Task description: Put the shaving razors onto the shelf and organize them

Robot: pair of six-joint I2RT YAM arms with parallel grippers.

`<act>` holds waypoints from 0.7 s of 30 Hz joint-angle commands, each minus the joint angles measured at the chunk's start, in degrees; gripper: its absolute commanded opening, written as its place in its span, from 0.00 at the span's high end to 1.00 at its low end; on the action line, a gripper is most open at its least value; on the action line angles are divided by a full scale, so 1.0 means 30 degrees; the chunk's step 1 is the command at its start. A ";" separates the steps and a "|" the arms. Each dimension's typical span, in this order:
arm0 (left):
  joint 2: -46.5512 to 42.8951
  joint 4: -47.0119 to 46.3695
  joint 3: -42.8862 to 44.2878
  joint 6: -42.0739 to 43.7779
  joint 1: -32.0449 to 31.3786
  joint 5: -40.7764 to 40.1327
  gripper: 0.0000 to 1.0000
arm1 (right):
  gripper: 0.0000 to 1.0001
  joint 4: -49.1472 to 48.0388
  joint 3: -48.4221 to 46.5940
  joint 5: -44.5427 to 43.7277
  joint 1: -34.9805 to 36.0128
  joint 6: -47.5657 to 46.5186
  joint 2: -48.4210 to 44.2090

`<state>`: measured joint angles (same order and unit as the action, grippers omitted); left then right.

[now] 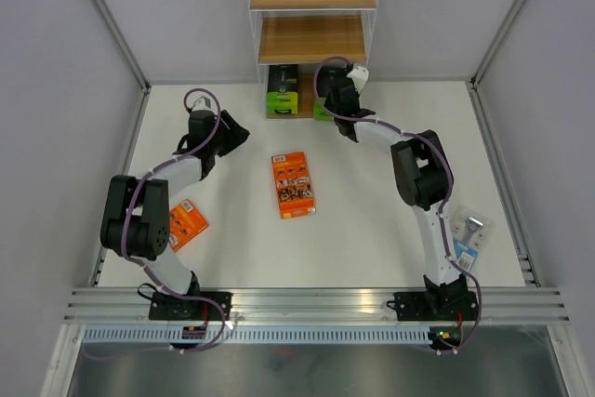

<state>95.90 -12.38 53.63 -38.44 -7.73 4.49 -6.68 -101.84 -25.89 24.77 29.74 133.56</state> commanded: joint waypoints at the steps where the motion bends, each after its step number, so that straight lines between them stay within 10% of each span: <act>1: -0.0939 -0.0384 0.0436 0.0624 0.0085 0.0523 0.37 | 0.51 -0.0022 0.2478 0.0715 -0.0583 -0.0742 -0.2824; 21: -0.3693 0.0904 -0.1058 0.1620 -0.0091 0.1140 0.35 | 0.47 -0.1467 0.6410 0.1864 0.1438 -0.1707 -0.5004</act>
<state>87.39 -10.63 51.20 -36.56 -7.86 6.63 -10.79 -81.08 -19.64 28.69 26.24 115.22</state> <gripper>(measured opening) 0.647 0.528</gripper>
